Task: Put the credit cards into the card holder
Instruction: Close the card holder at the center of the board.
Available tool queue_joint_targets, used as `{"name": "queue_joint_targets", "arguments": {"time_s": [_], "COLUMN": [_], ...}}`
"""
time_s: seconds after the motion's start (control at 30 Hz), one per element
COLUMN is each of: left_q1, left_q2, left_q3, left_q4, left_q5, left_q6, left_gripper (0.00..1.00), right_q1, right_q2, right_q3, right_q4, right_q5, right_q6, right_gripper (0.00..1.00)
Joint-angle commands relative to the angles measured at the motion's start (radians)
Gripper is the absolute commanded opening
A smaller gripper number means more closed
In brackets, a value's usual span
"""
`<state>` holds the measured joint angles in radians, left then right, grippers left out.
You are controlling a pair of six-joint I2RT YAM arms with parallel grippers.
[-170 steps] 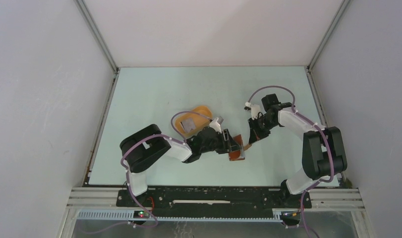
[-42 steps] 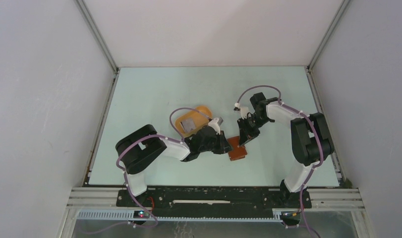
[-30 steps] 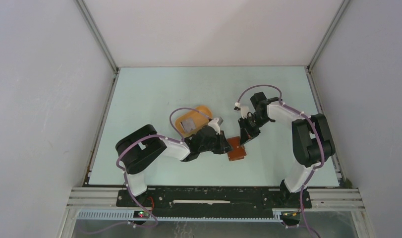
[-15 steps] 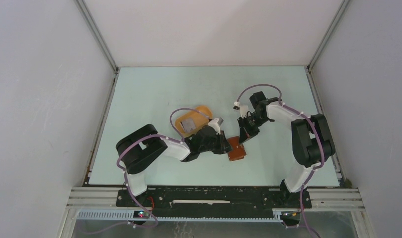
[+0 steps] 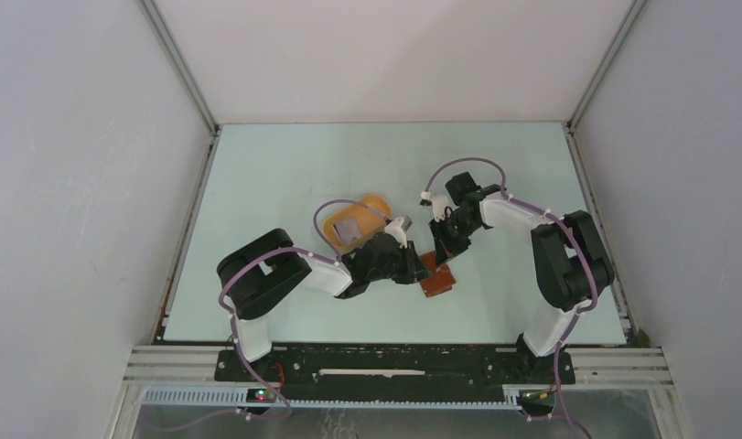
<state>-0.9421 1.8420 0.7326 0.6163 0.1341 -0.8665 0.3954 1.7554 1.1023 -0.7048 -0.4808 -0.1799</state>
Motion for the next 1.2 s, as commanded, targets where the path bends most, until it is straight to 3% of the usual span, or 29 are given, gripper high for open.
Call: {"name": "queue_joint_targets", "arguments": {"time_s": [0.0,0.77,1.17], "left_q1": [-0.002,0.006,0.006], "left_q2": [0.014,0.0,0.0], "left_q3": [0.0,-0.023,-0.018], "left_q4": [0.023,0.04,0.042], "left_q5": [-0.011,-0.014,-0.007], "left_q6": [-0.011,-0.014,-0.016], "left_gripper": [0.16,0.15,0.15], "right_q1": [0.019,0.113,0.049], "right_q2": [-0.009,-0.032,-0.046], "right_q3": [-0.008,-0.063,-0.066], "right_q4": [0.051,0.026,-0.017], "right_q5": [0.061,0.231,0.087], "right_q6": [0.014,-0.033,-0.071], "right_gripper": [0.0,0.0,0.0]}}
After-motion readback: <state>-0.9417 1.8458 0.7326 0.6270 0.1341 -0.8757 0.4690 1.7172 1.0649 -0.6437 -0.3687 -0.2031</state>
